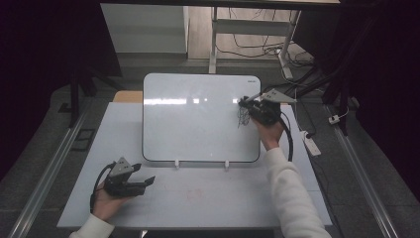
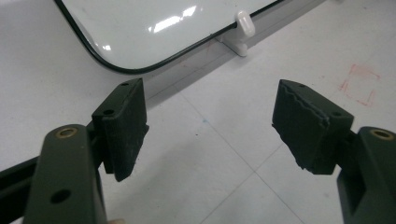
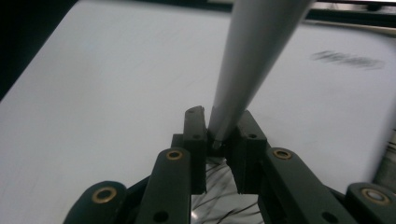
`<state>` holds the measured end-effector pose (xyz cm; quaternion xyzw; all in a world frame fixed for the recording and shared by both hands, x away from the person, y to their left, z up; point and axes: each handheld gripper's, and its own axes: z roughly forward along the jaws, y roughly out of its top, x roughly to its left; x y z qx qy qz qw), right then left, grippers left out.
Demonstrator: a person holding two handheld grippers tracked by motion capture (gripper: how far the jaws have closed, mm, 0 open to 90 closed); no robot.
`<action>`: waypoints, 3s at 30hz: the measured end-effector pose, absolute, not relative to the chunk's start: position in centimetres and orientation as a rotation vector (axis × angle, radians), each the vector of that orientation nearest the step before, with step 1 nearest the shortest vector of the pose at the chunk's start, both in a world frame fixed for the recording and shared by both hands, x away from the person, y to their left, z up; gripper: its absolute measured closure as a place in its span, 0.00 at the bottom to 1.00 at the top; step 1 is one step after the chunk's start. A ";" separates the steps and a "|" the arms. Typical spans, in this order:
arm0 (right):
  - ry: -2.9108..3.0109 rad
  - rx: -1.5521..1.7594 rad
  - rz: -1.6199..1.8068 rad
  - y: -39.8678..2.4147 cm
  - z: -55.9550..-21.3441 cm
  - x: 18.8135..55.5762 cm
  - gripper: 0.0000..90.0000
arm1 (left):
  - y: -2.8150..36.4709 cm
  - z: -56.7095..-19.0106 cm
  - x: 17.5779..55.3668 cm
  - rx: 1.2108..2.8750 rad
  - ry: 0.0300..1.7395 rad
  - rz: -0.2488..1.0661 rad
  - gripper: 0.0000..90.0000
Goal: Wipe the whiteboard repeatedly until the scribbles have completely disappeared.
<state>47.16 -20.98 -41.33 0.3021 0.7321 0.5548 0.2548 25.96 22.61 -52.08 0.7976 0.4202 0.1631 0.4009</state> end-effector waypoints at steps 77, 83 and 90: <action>1.996 0.863 1.400 -23.6 -42.2 44.8 0.86 | 22.4 -52.1 26.0 2.016 1.057 0.409 0.30; 2.087 0.758 1.352 -22.6 -43.0 44.0 0.86 | 22.5 -52.0 26.0 2.009 1.062 0.406 0.30; 2.043 0.838 1.400 -23.4 -43.0 44.2 0.86 | 22.4 -51.9 25.9 2.007 1.053 0.416 0.30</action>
